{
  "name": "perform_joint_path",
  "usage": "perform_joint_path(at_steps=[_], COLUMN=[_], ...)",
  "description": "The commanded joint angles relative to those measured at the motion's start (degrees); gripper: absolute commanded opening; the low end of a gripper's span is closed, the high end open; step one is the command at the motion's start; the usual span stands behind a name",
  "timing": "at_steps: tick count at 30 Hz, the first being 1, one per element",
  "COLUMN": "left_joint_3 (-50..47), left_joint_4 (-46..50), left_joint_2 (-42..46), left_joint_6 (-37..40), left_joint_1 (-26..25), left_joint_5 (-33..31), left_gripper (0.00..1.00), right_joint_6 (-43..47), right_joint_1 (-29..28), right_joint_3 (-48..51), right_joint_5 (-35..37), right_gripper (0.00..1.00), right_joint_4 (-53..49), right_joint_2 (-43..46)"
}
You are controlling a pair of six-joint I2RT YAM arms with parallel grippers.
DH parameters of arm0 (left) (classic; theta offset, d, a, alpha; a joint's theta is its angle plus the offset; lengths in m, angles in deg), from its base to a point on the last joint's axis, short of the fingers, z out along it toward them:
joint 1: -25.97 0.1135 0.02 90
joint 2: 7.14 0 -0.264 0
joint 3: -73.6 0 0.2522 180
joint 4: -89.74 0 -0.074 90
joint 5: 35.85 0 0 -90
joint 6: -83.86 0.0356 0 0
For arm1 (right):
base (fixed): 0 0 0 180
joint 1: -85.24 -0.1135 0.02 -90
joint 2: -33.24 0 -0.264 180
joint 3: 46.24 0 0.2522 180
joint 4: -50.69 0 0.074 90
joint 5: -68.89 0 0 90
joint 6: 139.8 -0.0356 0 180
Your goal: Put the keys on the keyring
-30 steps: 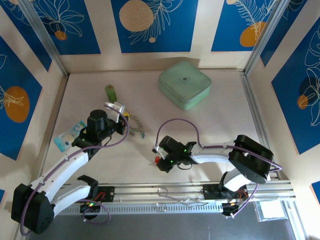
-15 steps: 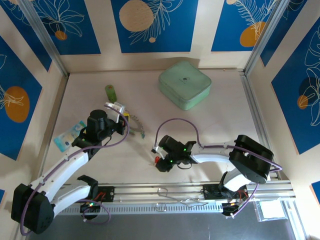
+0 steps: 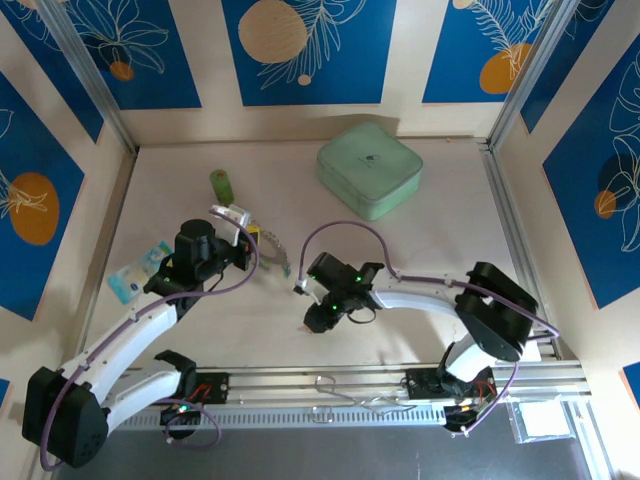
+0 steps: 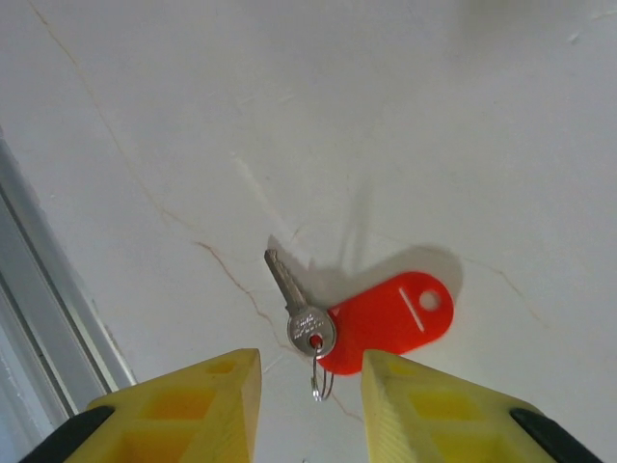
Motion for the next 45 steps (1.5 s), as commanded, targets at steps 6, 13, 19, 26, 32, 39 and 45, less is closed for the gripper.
perform_joint_path(at_steps=[6,13,19,26,32,39,45], left_joint_3=[2.1,2.1,2.2,2.2,2.2,2.1,2.1], left_joint_4=[-1.2,-1.2,-1.0,-0.9,-1.0,-0.9,-0.9], left_joint_2=[-0.2,-0.6,-0.5,-0.3,-0.4,-0.3,-0.2], left_joint_6=[1.2,1.2,1.3,1.5,1.5,1.5,1.6], left_joint_1=[-0.8,-0.8,-0.8,-1.0,-1.0,-1.0,-1.0], left_joint_5=[1.6,1.7,1.7,1.7,1.7,1.5,1.5], left_gripper=[0.0,0.0,0.0,0.0,0.0,0.0,0.0], right_joint_6=[2.7,2.8,2.8,2.6,2.7,2.5,2.4], right_joint_1=[-1.2,-1.9,-2.0,-2.0,-2.0,-2.1,-2.1], right_joint_3=[-4.2,-4.5,-4.6,-4.8,-4.8,-4.8,-4.7], right_joint_5=[0.3,0.3,1.3,2.0,2.1,2.0,2.2], right_gripper=[0.3,0.25,0.24,0.19,0.17,0.16,0.15], right_joint_4=[-6.8,-7.1,-7.3,-7.4,-7.6,-7.5,-7.5], right_joint_2=[-4.3,-5.4,-5.9,-5.8,-6.0,-6.3,-6.4])
